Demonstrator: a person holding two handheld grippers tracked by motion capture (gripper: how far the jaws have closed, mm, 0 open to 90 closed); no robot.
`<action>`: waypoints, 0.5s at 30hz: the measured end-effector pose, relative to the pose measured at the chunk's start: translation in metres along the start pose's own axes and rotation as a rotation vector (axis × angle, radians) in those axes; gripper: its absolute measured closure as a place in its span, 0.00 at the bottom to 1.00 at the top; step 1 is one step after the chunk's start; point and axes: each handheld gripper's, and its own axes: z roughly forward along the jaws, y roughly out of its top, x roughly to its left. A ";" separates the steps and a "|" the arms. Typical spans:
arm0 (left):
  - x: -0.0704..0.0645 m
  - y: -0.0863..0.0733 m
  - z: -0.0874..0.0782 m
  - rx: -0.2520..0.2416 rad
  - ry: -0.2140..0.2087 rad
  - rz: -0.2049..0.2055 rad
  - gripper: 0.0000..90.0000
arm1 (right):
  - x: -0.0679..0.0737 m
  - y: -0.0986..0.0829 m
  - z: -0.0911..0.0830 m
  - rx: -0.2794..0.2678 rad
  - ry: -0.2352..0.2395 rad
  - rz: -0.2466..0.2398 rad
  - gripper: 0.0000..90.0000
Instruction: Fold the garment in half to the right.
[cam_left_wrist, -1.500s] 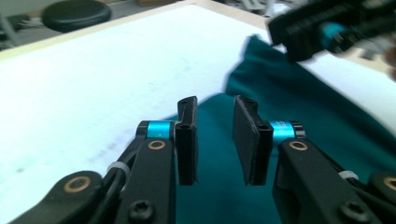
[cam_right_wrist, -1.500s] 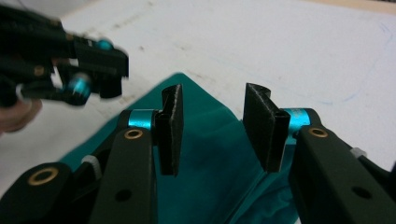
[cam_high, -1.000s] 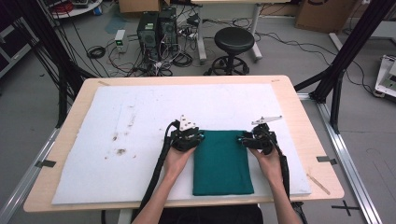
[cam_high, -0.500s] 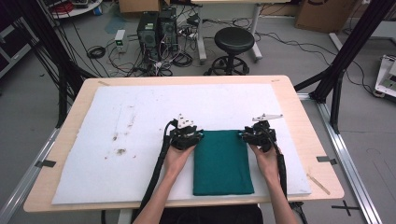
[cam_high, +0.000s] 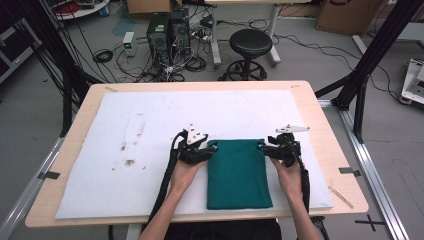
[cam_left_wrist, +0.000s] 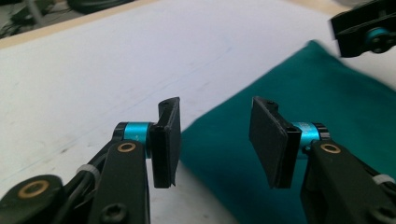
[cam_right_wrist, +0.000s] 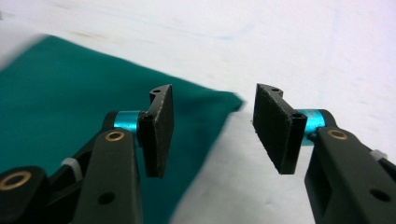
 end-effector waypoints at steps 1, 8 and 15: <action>-0.002 -0.001 -0.004 -0.003 -0.025 -0.005 0.59 | 0.002 -0.002 -0.004 -0.006 0.033 -0.004 0.53; -0.019 -0.020 -0.024 0.017 -0.198 -0.026 0.63 | 0.034 -0.027 -0.034 0.010 0.167 -0.103 0.59; -0.038 -0.039 -0.020 0.148 -0.182 0.075 0.66 | 0.055 -0.060 -0.036 0.093 0.173 -0.174 0.66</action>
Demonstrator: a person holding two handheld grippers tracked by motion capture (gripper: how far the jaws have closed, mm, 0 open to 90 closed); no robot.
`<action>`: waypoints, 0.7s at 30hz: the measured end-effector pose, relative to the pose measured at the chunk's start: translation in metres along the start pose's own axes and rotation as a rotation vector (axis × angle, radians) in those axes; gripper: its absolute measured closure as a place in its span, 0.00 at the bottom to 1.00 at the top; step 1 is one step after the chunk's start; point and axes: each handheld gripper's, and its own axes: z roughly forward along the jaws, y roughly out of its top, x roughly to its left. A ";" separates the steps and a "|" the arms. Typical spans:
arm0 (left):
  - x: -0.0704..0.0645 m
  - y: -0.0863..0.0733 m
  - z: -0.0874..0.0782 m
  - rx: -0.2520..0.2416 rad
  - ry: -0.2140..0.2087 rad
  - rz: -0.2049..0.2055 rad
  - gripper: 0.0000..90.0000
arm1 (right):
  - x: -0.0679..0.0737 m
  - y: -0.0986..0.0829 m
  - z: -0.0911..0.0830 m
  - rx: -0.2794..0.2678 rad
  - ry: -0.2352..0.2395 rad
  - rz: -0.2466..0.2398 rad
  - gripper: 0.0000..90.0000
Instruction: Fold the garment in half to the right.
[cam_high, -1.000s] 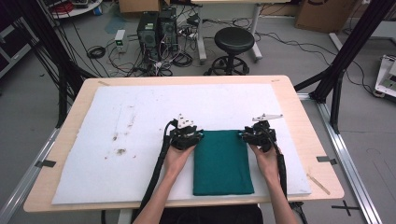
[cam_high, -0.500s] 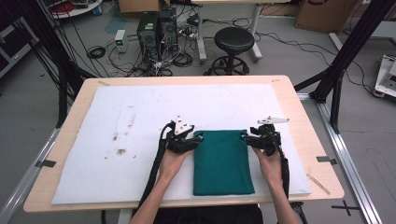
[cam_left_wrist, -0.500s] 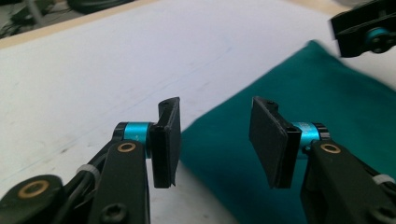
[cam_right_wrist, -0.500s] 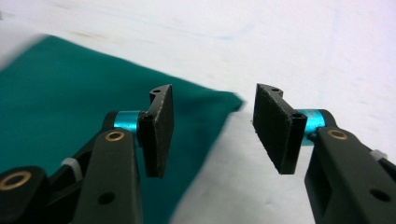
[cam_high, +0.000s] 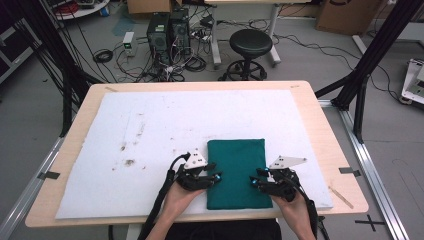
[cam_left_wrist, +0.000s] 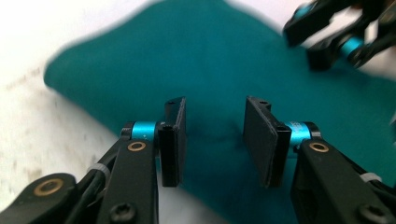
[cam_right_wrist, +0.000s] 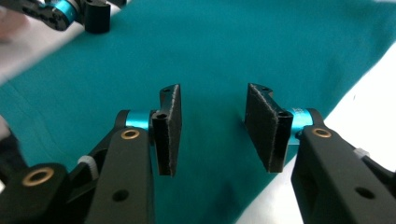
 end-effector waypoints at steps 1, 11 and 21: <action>0.000 -0.002 0.001 0.008 0.005 0.007 0.66 | -0.001 -0.003 0.002 0.011 -0.011 0.003 0.66; -0.025 -0.009 -0.024 -0.046 -0.079 0.073 0.60 | 0.009 -0.010 -0.012 -0.046 0.055 0.018 0.54; -0.024 -0.013 -0.028 -0.017 -0.066 0.118 0.53 | 0.014 -0.019 -0.012 -0.039 0.038 -0.007 0.48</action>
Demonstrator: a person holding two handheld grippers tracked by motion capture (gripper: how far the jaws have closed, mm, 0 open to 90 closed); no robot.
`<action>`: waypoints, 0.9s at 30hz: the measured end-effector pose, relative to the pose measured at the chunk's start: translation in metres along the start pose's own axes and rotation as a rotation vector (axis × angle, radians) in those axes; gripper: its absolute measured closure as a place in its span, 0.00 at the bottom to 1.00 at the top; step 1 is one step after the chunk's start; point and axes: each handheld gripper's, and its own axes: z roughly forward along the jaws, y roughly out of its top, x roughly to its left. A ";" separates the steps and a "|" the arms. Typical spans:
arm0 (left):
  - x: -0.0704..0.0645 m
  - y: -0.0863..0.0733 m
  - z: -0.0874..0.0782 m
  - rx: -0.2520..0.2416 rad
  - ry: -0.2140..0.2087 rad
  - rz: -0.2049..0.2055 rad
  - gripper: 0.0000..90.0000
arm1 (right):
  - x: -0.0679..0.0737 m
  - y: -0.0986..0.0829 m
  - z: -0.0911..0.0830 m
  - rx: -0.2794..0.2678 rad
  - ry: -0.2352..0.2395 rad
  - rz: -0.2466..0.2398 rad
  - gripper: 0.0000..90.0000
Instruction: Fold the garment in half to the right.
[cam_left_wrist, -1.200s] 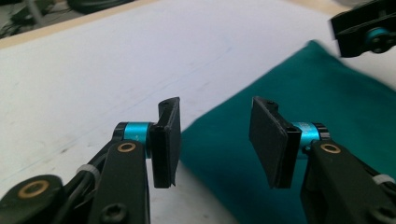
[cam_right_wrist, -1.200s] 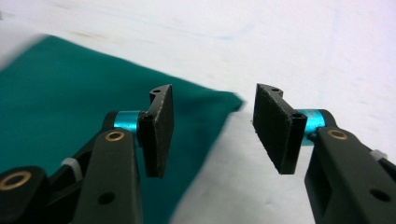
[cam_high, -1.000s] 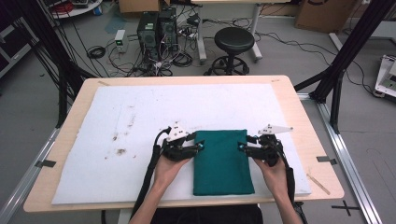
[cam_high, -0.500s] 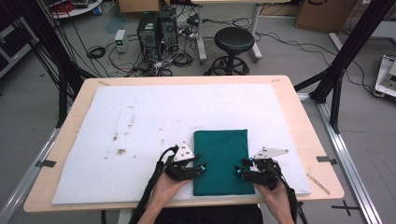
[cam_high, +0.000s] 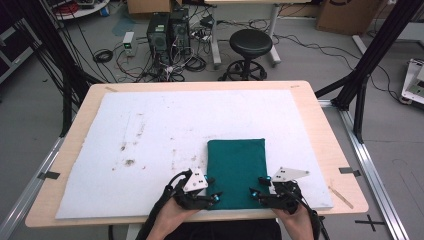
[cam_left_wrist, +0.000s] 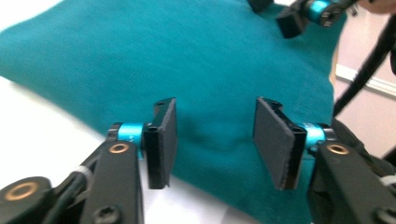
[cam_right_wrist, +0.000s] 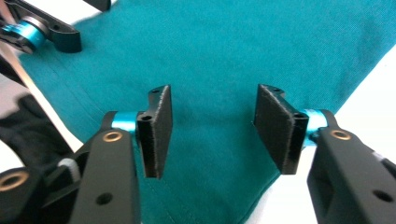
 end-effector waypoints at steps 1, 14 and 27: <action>0.003 0.001 -0.004 -0.011 0.011 -0.004 0.51 | -0.001 0.001 -0.002 -0.014 -0.003 0.009 0.45; 0.062 -0.011 -0.069 -0.127 0.242 -0.124 0.30 | -0.036 0.017 -0.020 -0.111 -0.092 0.089 0.28; 0.118 -0.047 -0.138 -0.152 0.414 -0.213 0.30 | -0.067 0.022 -0.028 -0.190 -0.197 0.155 0.24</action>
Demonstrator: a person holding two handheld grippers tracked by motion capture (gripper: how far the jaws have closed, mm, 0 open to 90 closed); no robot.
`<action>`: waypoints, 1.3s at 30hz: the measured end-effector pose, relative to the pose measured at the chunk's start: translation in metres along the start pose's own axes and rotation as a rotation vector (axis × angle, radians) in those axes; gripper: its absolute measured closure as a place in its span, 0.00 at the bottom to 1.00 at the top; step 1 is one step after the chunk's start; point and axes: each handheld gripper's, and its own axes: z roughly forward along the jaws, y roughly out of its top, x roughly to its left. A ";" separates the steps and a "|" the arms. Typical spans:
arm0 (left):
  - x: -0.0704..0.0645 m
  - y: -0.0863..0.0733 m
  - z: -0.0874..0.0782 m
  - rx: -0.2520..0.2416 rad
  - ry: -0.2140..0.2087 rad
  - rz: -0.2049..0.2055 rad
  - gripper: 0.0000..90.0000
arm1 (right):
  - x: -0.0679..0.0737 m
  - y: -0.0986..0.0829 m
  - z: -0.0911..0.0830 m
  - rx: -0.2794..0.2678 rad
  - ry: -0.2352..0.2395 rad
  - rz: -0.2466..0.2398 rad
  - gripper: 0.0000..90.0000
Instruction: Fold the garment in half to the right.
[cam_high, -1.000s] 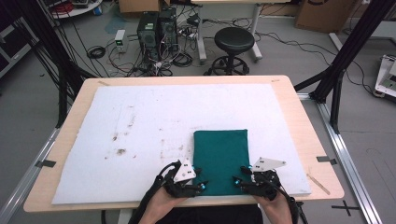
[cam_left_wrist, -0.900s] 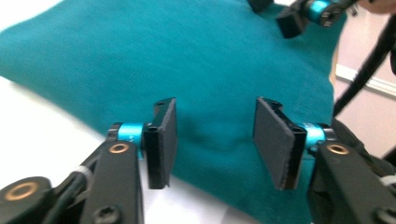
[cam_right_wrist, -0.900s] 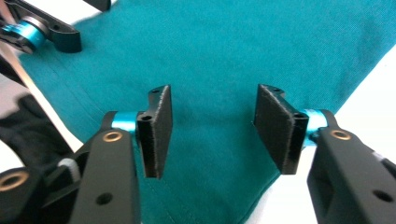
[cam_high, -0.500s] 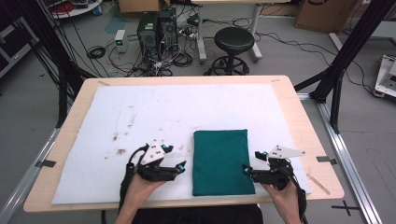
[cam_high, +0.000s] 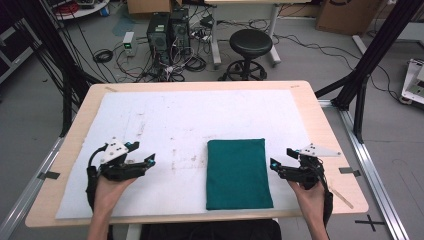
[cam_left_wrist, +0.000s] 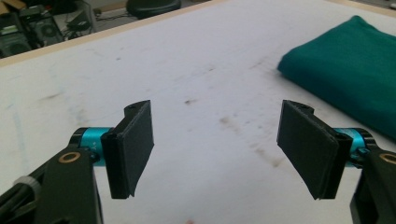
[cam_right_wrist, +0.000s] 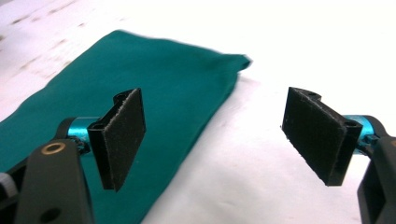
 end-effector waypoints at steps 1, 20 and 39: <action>0.005 -0.002 -0.003 -0.001 0.008 -0.008 0.30 | -0.002 0.000 0.000 -0.003 -0.004 0.013 0.23; 0.028 -0.021 -0.023 0.000 0.056 -0.073 0.30 | -0.007 -0.002 0.007 -0.011 -0.007 0.048 0.23; 0.027 -0.023 -0.023 0.003 0.054 -0.078 0.30 | -0.009 -0.004 0.003 -0.012 -0.005 0.052 0.23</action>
